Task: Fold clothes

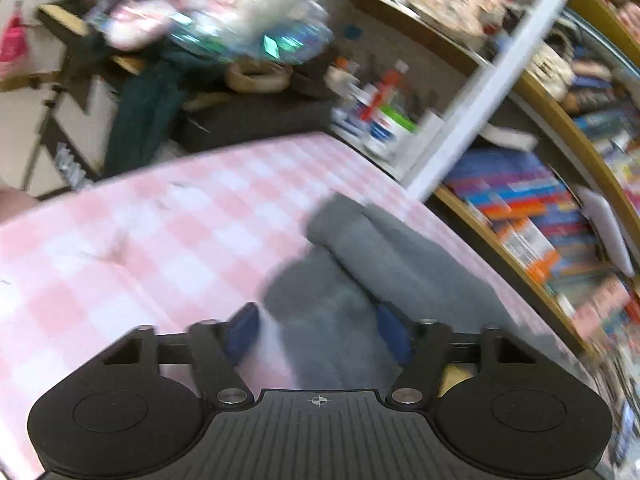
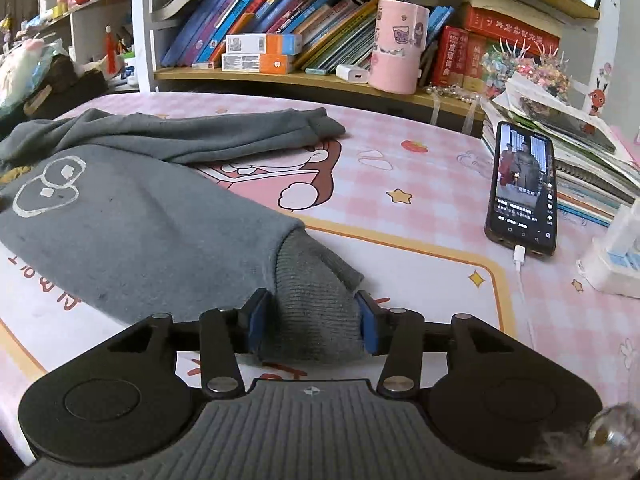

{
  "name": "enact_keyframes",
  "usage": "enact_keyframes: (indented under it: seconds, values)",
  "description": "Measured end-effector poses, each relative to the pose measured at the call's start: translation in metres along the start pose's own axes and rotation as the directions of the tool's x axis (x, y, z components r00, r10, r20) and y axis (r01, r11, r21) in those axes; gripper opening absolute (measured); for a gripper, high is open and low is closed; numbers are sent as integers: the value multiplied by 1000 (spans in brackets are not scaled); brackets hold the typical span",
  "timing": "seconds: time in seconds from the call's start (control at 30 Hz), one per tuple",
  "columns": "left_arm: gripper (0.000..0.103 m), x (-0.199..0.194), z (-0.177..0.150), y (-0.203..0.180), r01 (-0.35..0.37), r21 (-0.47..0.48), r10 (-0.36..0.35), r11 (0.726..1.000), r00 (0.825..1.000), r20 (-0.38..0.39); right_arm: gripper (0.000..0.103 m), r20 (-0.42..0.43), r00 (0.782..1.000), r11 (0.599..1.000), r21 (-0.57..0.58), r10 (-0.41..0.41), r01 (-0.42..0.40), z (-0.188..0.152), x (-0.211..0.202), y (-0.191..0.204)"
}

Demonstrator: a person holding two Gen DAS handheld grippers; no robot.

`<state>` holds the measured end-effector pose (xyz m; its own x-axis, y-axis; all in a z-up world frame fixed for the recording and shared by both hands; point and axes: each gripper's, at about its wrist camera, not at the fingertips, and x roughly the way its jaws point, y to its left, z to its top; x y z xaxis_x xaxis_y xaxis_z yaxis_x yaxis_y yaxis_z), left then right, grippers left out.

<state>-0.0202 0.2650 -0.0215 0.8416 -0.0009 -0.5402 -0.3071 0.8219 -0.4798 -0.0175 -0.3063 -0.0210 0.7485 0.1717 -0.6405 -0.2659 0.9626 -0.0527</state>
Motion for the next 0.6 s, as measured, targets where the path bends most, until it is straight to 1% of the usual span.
enact_keyframes:
  seconds: [0.03,0.07,0.13,0.17,0.2,0.23,0.27,0.33,0.37,0.4,0.43,0.47,0.53,0.6]
  values:
    - [25,3,-2,-5,-1,30,2,1000,1000,-14,45,1,1000,1000,-1,-3,3,0,0,1]
    - [14,6,-2,-6,7,33,-6,999,1000,-25,47,2,1000,1000,-1,-3,3,0,1,2]
    - [9,10,-1,-4,29,22,-28,999,999,-42,45,-1,1000,1000,-6,-4,4,0,0,3]
    - [8,7,1,-3,28,12,-28,1000,999,-22,41,-3,1000,1000,-10,-1,1,0,-1,3]
    - [8,0,5,-1,31,2,-31,1000,999,20,39,-7,1000,1000,-12,14,-14,0,-3,4]
    - [8,-12,10,0,46,-7,-45,999,996,76,33,-9,999,999,-8,39,-39,0,-7,5]
    - [8,-20,15,1,48,-10,-47,999,992,117,32,-6,998,998,-5,68,-68,1,-12,7]
    - [9,-34,23,2,43,-12,-40,999,982,183,33,6,993,993,-15,118,-118,1,-20,14]
    - [11,-33,27,4,17,4,-18,1000,985,173,36,12,990,990,-21,142,-142,1,-23,18]
    - [15,-27,27,7,-22,11,20,1000,990,139,39,13,989,989,-34,147,-147,0,-24,22]
    - [15,-22,27,11,-63,14,62,998,993,101,46,10,991,990,-52,135,-134,-1,-23,26]
    - [15,-20,24,16,-70,7,69,998,994,81,56,9,993,991,-62,119,-118,-2,-23,29]
    - [16,-18,17,26,-60,-16,60,998,997,56,64,16,995,994,-58,97,-96,-4,-25,31]
    - [17,-20,12,34,-57,-39,59,998,997,51,66,33,992,992,-12,123,-122,-4,-30,25]
